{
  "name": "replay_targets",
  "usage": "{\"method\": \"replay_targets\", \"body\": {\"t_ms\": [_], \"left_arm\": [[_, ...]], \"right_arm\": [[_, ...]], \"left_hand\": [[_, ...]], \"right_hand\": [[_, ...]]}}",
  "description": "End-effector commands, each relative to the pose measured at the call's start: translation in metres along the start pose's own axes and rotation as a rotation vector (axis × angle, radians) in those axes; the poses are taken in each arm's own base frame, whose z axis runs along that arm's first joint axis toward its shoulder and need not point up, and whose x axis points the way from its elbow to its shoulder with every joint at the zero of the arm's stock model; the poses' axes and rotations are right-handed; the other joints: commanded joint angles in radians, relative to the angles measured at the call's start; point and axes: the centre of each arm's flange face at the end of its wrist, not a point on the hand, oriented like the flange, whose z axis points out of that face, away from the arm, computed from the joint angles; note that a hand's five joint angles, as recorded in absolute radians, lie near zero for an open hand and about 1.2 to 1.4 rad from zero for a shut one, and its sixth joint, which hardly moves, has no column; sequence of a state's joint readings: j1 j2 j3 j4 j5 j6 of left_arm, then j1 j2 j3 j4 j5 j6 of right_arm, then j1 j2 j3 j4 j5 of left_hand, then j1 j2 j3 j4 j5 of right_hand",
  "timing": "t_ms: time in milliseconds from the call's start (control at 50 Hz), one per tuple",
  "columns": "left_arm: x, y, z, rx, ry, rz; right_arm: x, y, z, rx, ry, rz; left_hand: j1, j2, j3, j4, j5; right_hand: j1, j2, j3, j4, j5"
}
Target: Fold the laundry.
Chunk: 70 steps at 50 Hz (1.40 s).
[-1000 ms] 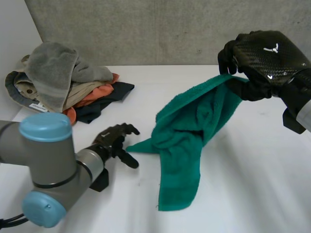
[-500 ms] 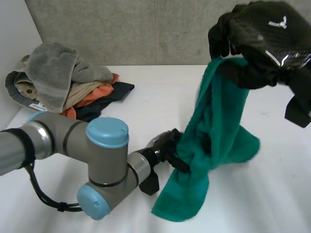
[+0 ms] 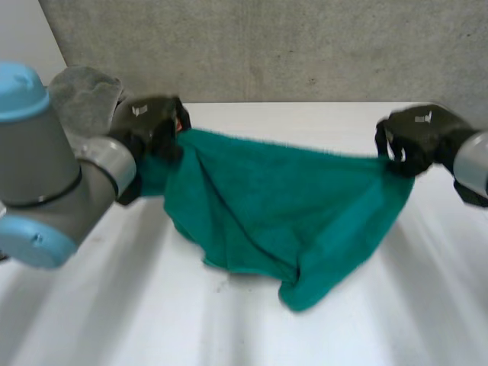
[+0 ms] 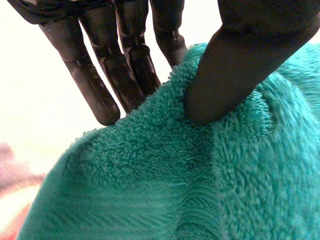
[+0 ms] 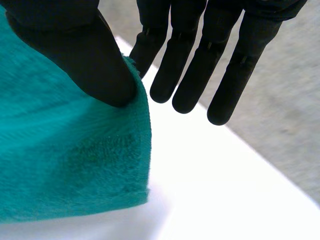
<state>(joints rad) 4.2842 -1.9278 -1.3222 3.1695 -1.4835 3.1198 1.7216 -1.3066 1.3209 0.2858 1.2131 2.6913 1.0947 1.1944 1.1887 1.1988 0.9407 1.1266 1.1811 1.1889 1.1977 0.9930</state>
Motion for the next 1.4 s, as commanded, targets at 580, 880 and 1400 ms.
{"method": "replay_targets", "body": {"t_ms": [580,880,1400], "left_arm": [[0.023,0.13,-0.034,-0.173,0.033,0.475],[-0.021,0.139,-0.031,-0.241,-0.048,0.437],[-0.072,0.097,-0.03,-0.145,-0.036,0.032]], "right_arm": [[-0.058,0.051,0.006,0.092,0.055,-0.066],[-0.061,0.094,0.01,-0.047,0.031,-0.081],[-0.051,0.096,0.012,-0.058,0.057,-0.073]], "left_hand": [[0.302,0.202,0.208,0.197,0.281],[-0.546,-0.646,-0.641,-0.651,-0.567],[-0.382,-0.482,-0.476,-0.486,-0.402]], "right_hand": [[0.27,0.215,0.207,0.199,0.229],[0.27,0.215,0.207,0.199,0.229],[0.27,0.215,0.207,0.199,0.229]]}}
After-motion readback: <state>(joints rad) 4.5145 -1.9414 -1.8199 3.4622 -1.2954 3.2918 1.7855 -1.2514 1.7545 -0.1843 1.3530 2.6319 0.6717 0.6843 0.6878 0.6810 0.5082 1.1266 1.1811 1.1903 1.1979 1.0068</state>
